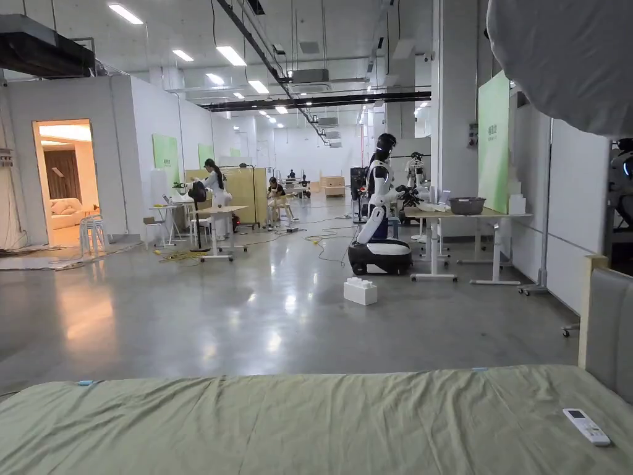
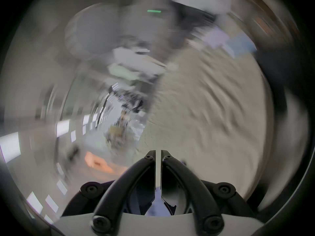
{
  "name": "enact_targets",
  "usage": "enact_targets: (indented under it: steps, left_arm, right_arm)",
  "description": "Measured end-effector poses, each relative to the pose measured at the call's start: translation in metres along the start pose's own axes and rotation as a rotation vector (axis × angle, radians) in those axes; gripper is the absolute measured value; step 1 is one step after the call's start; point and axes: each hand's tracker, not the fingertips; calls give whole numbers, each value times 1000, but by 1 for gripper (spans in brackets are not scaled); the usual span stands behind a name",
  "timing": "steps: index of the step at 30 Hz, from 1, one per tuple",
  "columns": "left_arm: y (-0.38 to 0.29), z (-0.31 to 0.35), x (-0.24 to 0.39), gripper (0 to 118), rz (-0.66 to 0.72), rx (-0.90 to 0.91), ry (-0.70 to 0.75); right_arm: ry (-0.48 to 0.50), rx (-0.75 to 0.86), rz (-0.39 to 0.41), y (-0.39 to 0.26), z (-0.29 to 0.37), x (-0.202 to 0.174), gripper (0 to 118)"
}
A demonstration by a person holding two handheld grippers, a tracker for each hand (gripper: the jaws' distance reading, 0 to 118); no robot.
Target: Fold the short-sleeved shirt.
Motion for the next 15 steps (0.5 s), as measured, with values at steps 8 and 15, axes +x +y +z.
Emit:
enact_targets:
  steps: [8,15]
  left_arm:
    - [-33,13,-46,5,938,177,-6]
    - [-25,9,-35,5,852,142,-45]
  right_arm:
    - [-40,-71,-723,-7,5,44,1]
    - [-56,-103,-758,-6,-1,45,1]
